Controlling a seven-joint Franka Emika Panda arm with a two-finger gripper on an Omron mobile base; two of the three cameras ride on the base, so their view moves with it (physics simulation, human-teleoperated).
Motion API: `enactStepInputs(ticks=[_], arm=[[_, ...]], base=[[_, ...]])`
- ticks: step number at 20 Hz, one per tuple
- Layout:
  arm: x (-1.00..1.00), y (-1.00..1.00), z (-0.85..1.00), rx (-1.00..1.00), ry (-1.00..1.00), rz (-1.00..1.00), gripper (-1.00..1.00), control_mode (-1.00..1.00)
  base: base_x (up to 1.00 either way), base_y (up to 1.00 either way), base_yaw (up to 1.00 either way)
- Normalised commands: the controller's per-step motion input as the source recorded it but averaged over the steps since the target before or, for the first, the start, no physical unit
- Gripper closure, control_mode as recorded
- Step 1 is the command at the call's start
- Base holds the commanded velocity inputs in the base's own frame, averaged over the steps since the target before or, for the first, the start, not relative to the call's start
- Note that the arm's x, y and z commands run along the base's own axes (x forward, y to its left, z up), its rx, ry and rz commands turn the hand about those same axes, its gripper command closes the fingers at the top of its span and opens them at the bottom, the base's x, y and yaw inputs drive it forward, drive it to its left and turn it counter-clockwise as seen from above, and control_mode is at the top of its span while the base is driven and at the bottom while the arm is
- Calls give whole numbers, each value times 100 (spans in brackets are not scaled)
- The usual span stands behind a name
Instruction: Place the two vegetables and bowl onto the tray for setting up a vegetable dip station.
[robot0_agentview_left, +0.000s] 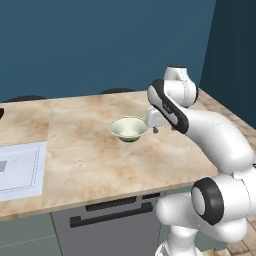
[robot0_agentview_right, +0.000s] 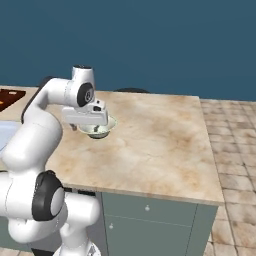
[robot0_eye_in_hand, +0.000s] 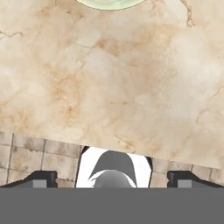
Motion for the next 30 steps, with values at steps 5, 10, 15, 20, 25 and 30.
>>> enactStepInputs(ticks=[5,10,15,20,25,30], arm=[[21,39,0,0,2,-6,-100,-100],[0,14,-7,6,0,-19,-100,-100],[0,0,-17,8,0,-24,-100,-100],[0,0,-19,8,0,-23,-100,-100],[0,0,-10,3,0,-21,-100,-100],[3,0,-8,0,0,-16,-100,-100]], base=[[0,0,0],[0,0,0],[0,0,0],[0,0,0],[0,0,0],[0,0,0]])
